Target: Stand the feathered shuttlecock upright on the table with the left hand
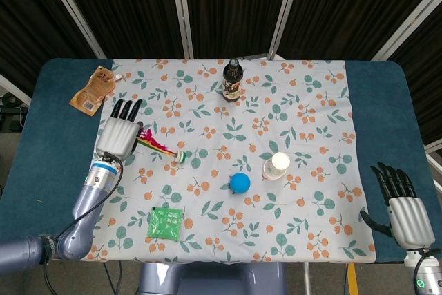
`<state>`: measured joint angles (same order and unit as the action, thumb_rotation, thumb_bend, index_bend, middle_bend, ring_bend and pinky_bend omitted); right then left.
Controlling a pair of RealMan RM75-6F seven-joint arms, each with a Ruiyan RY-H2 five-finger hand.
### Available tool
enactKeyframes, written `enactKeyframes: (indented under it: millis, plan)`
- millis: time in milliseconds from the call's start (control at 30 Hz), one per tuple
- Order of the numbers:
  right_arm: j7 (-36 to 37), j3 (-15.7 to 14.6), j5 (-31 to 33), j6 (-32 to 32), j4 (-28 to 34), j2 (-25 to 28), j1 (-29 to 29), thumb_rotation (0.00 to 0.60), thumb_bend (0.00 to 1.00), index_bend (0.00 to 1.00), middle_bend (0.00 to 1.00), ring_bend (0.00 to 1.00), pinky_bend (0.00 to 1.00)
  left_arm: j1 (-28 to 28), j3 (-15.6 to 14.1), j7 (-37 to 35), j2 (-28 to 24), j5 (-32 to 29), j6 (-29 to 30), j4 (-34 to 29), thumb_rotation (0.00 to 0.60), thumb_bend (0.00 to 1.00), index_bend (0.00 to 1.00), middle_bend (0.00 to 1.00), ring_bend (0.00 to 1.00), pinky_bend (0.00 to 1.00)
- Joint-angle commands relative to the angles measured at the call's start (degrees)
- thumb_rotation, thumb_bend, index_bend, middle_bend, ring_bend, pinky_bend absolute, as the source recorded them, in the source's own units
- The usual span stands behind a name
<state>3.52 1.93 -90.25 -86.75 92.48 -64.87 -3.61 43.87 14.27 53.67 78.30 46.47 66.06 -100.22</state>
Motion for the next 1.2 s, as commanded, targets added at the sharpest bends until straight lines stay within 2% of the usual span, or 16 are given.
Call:
enactKeyframes:
  millis: [33, 400, 1200]
  plan:
    - [-0.09, 0.05, 0.02, -0.02, -0.02, -0.03, -0.01, 0.6, 0.15, 0.04, 0.0, 0.0, 0.0, 1.32, 0.52, 1.83, -2.68, -1.39, 0.97, -3.65, 0.6, 0.49, 0.65, 0.0, 0.0, 0.0]
    - [-0.43, 0.04, 0.01, -0.02, 0.02, -0.13, -0.01, 0.6, 0.15, 0.04, 0.0, 0.0, 0.0, 2.33, -0.49, 1.4, -6.47, -0.36, 1.99, -9.19, 0.6, 0.49, 0.66, 0.0, 0.0, 0.0]
    - [-0.54, 0.06, 0.02, -0.08, 0.01, -0.15, 0.01, 0.6, 0.15, 0.04, 0.0, 0.0, 0.0, 2.36, -6.46, -2.07, -9.41, 7.27, 2.2, -15.23, 0.6, 0.49, 0.66, 0.02, 0.0, 0.0]
